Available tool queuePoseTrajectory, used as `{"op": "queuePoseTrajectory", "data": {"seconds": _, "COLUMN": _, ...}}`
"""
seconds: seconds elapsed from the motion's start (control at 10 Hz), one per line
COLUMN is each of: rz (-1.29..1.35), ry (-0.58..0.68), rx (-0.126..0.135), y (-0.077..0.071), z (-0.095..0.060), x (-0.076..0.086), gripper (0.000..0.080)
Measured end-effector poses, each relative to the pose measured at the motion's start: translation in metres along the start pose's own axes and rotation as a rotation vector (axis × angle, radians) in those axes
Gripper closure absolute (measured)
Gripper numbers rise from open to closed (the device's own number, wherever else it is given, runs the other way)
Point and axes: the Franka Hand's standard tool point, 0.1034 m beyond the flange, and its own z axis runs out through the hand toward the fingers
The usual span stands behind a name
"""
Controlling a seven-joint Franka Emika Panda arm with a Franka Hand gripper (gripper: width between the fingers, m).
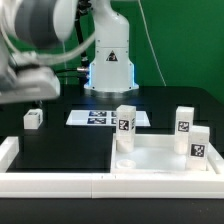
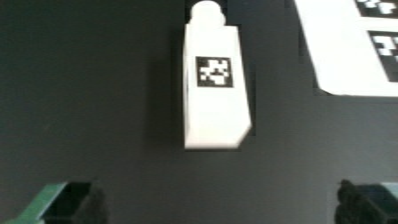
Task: Assemble square table
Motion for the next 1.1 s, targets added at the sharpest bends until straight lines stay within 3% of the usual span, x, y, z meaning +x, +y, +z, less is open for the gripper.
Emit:
{"op": "queuePoseTrajectory", "data": {"seconds": 0.1, "rz": 0.000, "ry": 0.005, "rx": 0.002, "y": 0.001, "z": 0.012, "x": 0.004, "gripper": 0.0151}}
{"op": "queuePoseTrajectory", "data": {"seconds": 0.5, "rz": 0.004, "ry": -0.005, "rx": 0.006, "y": 0.002, "z": 0.013, "x": 0.002, "gripper": 0.0151}}
{"op": "queuePoseTrajectory", "data": {"seconds": 0.8, "rz": 0.021, "ry": -0.109, "rx": 0.032, "y": 0.000, "z": 0.050, "x": -0.013, "gripper": 0.0151}}
{"op": "queuePoseTrajectory", "data": {"seconds": 1.0, "rz": 0.022, "ry": -0.099, "rx": 0.028, "y": 0.002, "z": 0.045, "x": -0.010, "gripper": 0.0151}}
{"op": "queuePoseTrajectory", "data": {"seconds": 1.1, "rz": 0.022, "ry": -0.100, "rx": 0.029, "y": 0.002, "z": 0.046, "x": -0.011, "gripper": 0.0237}}
